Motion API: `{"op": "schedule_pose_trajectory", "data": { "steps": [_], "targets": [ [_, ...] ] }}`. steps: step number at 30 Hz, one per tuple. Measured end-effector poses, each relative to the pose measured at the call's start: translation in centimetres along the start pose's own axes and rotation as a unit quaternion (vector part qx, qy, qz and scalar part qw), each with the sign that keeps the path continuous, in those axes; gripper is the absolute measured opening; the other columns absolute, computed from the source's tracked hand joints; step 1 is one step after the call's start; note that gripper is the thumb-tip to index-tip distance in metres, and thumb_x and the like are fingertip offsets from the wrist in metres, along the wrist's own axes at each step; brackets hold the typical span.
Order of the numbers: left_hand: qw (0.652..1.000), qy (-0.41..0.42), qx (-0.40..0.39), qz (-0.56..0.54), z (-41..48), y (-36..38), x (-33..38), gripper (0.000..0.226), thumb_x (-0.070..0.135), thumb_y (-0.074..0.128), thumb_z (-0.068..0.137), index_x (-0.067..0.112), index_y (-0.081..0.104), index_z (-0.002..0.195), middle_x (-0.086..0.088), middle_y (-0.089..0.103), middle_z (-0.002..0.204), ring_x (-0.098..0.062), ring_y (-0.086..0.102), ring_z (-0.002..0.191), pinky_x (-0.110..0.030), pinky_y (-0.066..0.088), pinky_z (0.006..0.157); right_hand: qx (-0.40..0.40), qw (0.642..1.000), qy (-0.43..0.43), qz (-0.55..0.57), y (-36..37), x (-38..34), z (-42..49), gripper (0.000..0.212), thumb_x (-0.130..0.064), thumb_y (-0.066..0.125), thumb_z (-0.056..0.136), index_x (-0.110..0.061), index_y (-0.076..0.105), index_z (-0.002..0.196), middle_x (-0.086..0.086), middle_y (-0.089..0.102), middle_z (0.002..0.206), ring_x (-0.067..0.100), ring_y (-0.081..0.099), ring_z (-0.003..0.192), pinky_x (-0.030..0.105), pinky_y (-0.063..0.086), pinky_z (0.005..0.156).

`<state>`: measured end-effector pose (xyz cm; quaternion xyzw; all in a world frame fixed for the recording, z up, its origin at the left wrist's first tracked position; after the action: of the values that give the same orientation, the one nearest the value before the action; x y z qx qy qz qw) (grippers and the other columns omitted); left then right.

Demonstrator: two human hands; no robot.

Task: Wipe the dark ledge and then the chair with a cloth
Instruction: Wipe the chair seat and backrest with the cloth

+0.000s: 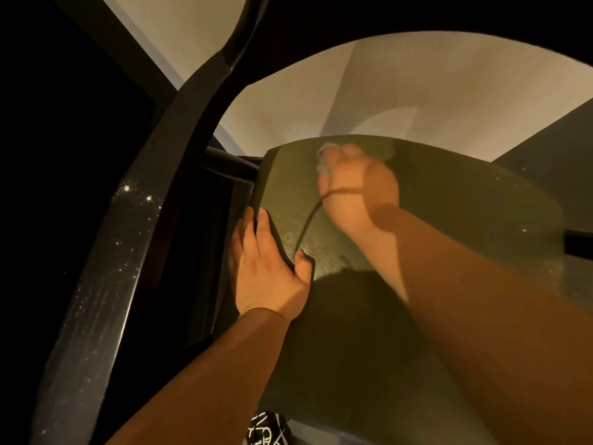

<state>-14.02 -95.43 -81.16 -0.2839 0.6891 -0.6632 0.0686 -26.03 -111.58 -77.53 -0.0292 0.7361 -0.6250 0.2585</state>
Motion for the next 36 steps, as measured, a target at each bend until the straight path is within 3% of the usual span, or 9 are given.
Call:
{"op": "schedule_pose_trajectory", "data": {
  "steps": [3,9,14,18,21,25,30,33,36],
  "targets": [
    [1.0,0.003,0.003,0.001,0.0,-0.1,0.0,0.091,0.053,0.046,0.086,0.012,0.023,0.164,-0.009,0.022,0.171,-0.028,0.018,0.158,-0.047,0.018,0.129,-0.009,1.0,-0.002,-0.003,-0.4,1.8,-0.9,0.037,-0.029,0.041,0.106,-0.024,0.05,0.142,0.011,0.056,0.12,0.032,0.06,0.089,0.038,0.053,0.073],
    [1.0,0.002,0.007,-0.003,-0.1,-0.1,0.0,0.091,0.052,0.048,0.086,0.013,0.023,0.164,-0.009,0.022,0.171,-0.028,0.017,0.158,-0.047,0.018,0.128,0.091,0.979,0.181,-0.023,-3.1,9.4,-3.1,0.036,-0.028,0.047,0.104,-0.02,0.053,0.139,0.014,0.06,0.127,0.039,0.064,0.1,0.036,0.042,0.07],
    [1.0,0.009,0.013,-0.003,-0.1,-0.3,0.2,0.091,0.051,0.048,0.084,0.011,0.025,0.163,-0.011,0.024,0.17,-0.031,0.02,0.156,-0.048,0.02,0.126,0.037,0.995,0.078,0.045,-0.3,2.9,-5.9,0.029,-0.026,0.048,0.102,-0.024,0.056,0.13,0.01,0.062,0.12,0.037,0.067,0.092,0.041,0.055,0.074],
    [1.0,0.013,0.012,0.007,-0.1,-0.1,0.1,0.091,0.05,0.049,0.085,0.009,0.024,0.163,-0.014,0.024,0.169,-0.034,0.021,0.155,-0.051,0.023,0.126,0.016,1.0,-0.02,-0.008,0.1,0.7,-7.5,0.035,-0.029,0.053,0.1,-0.024,0.057,0.135,0.011,0.061,0.118,0.037,0.067,0.083,0.037,0.047,0.063],
    [1.0,0.016,0.017,0.003,-0.2,-0.3,0.3,0.09,0.05,0.047,0.086,0.009,0.025,0.162,-0.014,0.024,0.168,-0.034,0.021,0.155,-0.051,0.023,0.126,0.023,0.996,0.08,-0.024,-1.2,6.6,-6.9,0.034,-0.029,0.049,0.102,-0.024,0.056,0.136,0.013,0.058,0.122,0.041,0.065,0.093,0.038,0.049,0.07],
    [1.0,0.019,0.025,0.0,-0.2,-0.4,0.4,0.089,0.05,0.047,0.087,0.009,0.025,0.162,-0.014,0.024,0.168,-0.034,0.022,0.154,-0.052,0.024,0.125,0.11,0.973,0.2,-0.024,-2.9,10.7,-8.7,0.03,-0.03,0.052,0.102,-0.013,0.058,0.126,0.016,0.058,0.118,0.042,0.062,0.089,0.035,0.034,0.064],
    [0.999,0.02,0.031,0.002,-0.4,-0.5,0.5,0.087,0.05,0.047,0.087,0.01,0.026,0.161,-0.013,0.025,0.167,-0.035,0.024,0.153,-0.053,0.026,0.125,0.079,0.992,0.093,0.005,0.7,2.8,-11.5,0.022,-0.024,0.073,0.081,-0.013,0.068,0.1,0.014,0.062,0.088,0.035,0.062,0.055,0.028,0.03,0.051],
    [0.999,0.022,0.033,0.003,-0.4,-0.5,0.4,0.086,0.049,0.048,0.089,0.009,0.026,0.161,-0.014,0.026,0.167,-0.037,0.025,0.153,-0.055,0.027,0.125,0.025,1.0,-0.007,-0.008,1.9,0.8,-12.9,0.025,-0.026,0.077,0.076,-0.015,0.068,0.096,0.011,0.059,0.082,0.034,0.059,0.051,0.029,0.034,0.045],
    [0.999,0.024,0.035,0.001,-0.5,-0.6,0.5,0.085,0.049,0.049,0.089,0.01,0.026,0.161,-0.014,0.025,0.168,-0.037,0.024,0.153,-0.055,0.027,0.124,0.093,0.994,0.046,-0.031,-0.9,5.3,-12.0,0.017,-0.024,0.068,0.088,-0.014,0.068,0.102,0.016,0.062,0.088,0.039,0.062,0.06,0.033,0.04,0.05]
  ]
}}
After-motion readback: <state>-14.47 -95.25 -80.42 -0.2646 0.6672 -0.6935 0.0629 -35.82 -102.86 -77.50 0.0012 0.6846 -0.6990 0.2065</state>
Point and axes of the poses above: each hand's wrist, its own z-axis towards the middle knuckle, its own y-axis out of the palm, x = y × z, the point moved 10 cm from there along z, towards the middle knuckle
